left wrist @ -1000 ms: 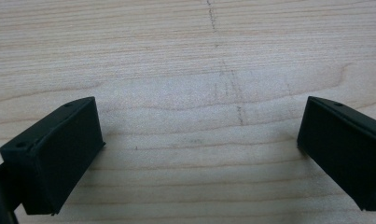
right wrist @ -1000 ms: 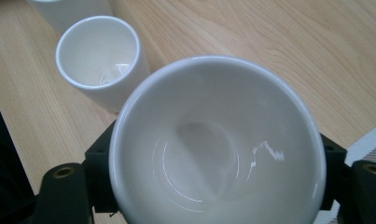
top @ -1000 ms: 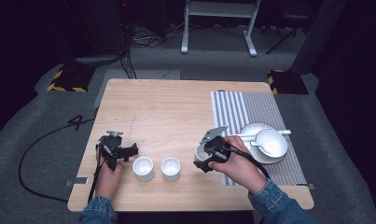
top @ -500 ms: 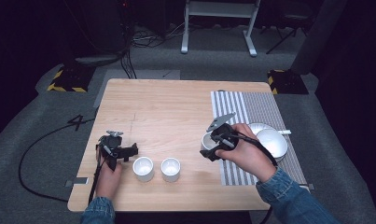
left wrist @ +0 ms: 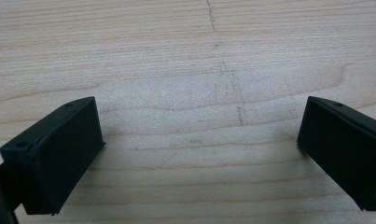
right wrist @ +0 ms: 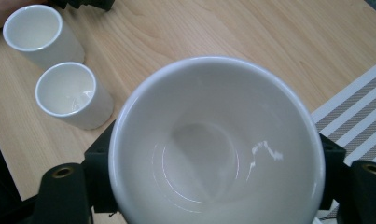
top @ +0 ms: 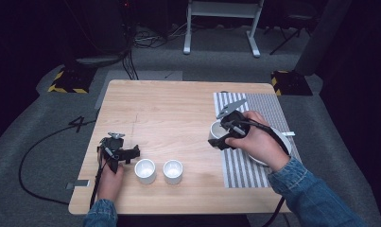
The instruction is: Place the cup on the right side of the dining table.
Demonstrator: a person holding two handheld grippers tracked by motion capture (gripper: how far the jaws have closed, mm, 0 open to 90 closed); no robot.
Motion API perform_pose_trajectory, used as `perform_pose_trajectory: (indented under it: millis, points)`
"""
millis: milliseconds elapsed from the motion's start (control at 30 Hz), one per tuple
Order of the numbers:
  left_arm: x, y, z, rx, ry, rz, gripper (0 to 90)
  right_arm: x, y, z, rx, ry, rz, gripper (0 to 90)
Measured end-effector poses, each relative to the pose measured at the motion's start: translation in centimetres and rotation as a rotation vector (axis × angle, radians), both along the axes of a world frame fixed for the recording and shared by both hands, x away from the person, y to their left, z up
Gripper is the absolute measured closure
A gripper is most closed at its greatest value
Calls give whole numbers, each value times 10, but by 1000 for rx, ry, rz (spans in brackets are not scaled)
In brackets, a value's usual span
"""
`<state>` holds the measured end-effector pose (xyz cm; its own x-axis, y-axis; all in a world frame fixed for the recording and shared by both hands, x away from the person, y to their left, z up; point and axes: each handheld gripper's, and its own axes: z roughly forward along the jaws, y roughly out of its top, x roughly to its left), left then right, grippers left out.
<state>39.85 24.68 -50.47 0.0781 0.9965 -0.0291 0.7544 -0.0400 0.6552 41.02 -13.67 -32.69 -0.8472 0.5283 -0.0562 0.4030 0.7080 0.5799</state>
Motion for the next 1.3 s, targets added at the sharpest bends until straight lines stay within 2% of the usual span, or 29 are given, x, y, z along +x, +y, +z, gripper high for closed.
perform_pose_trajectory:
  millis: [133,233,433,500,600,700,800,833,1000,1167,1300]
  points:
    - [0,0,0,0,0,0,2,10,-5,6,6,-3,-17,270]
    - [0,2,0,-1,-2,-14,2,17,-9,11,-1,-22,-36,270]
    - [0,3,0,-1,-2,-24,2,36,-21,19,4,-45,-96,270]
    - [0,3,0,-1,-2,-24,2,44,-28,23,21,-54,-116,270]
    - [0,3,0,-1,-2,-24,2,54,-39,26,63,-40,-146,270]
    - [0,3,0,-1,-2,-24,2,62,-48,29,54,-48,-170,270]
    - [0,3,0,-1,-2,-24,2,75,-57,29,40,-61,-211,270]
    - [0,3,0,-1,-2,-24,2,75,-57,29,40,-61,-211,270]
    - [0,3,0,-1,-2,-24,2,96,-69,25,69,-62,-249,270]
    - [0,3,0,-1,-2,-24,2,118,-77,18,18,-89,-269,270]
    - [0,2,0,-1,-1,-11,2,132,-79,11,12,-97,-275,269]
